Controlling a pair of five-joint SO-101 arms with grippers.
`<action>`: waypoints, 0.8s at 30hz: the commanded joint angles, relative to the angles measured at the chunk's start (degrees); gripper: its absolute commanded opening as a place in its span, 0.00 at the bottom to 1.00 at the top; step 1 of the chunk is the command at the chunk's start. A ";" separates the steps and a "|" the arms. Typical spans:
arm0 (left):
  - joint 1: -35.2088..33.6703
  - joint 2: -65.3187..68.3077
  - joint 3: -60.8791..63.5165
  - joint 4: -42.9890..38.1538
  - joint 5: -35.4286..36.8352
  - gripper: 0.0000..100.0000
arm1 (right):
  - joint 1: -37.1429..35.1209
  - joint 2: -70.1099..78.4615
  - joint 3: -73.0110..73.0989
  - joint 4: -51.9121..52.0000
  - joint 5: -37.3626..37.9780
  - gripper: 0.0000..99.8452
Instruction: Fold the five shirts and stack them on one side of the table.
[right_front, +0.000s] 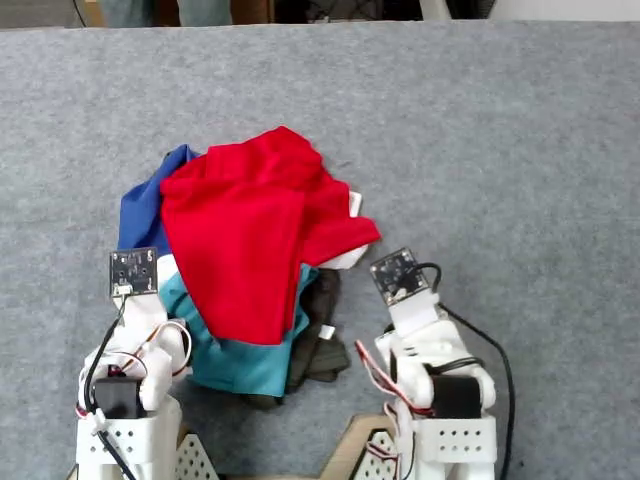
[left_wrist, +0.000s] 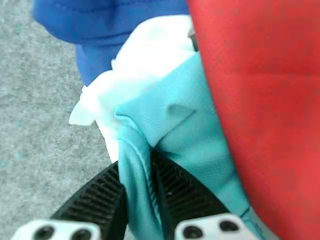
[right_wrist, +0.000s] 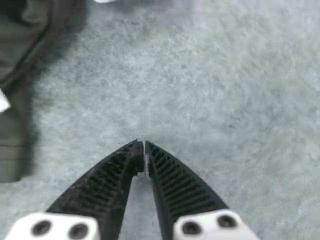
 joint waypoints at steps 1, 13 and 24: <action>0.40 -0.18 0.48 0.35 0.44 0.03 | -2.20 -4.53 -0.66 -12.57 -0.26 0.02; 0.48 -0.18 0.48 0.35 0.44 0.03 | -8.79 -3.82 -7.43 -31.03 -13.01 0.14; 0.48 -0.18 0.48 0.35 0.44 0.03 | -19.87 33.27 -36.53 -31.03 -21.45 0.22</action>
